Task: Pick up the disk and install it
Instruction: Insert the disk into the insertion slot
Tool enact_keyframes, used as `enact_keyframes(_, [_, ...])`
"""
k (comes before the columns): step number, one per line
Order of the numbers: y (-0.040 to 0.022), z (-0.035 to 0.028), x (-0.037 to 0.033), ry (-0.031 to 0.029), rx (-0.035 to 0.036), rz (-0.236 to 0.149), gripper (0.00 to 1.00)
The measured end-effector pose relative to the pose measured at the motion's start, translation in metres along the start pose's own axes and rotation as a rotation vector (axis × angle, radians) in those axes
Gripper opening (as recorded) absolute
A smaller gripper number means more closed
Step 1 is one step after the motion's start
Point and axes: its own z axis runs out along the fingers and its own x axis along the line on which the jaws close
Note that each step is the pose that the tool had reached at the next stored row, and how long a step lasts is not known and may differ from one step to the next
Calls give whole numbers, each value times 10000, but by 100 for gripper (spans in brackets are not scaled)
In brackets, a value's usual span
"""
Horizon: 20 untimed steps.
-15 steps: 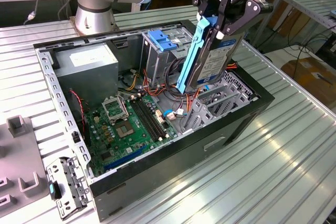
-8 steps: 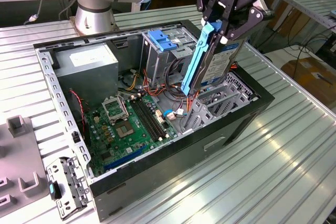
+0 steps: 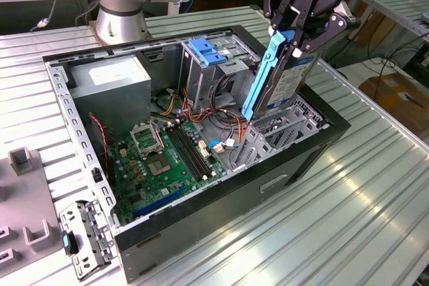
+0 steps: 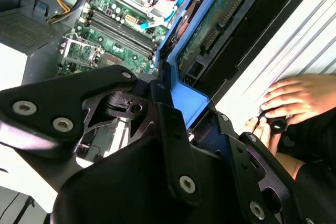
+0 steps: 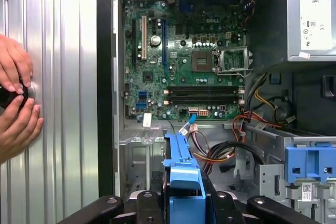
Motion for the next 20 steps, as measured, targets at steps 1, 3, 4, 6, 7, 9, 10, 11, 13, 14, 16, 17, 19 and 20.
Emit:
enact_keyframes(1, [-26,11,-1,7,0,1,37])
enact_keyframes(3, [-42,29,4,12,6,0,37])
enact_keyframes(4, [-42,37,10,15,14,1,37])
enact_keyframes(6, [-42,51,29,22,39,2,37])
enact_keyframes(7, [-45,76,50,18,64,9,37])
enact_keyframes(9, [-54,100,55,22,78,93,37])
enact_keyframes(10, [-62,105,55,21,79,106,37])
enact_keyframes(11, [-73,109,55,23,80,116,37])
enact_keyframes(13, [-100,115,54,36,81,127,37])
enact_keyframes(14, [-106,117,54,50,81,128,37])
enact_keyframes(16, [-112,121,55,74,82,129,37])
enact_keyframes(17, [-112,123,56,83,84,130,37])
enact_keyframes(19, [-113,130,57,115,88,130,37])
enact_keyframes(20, [-113,135,58,151,90,129,37])
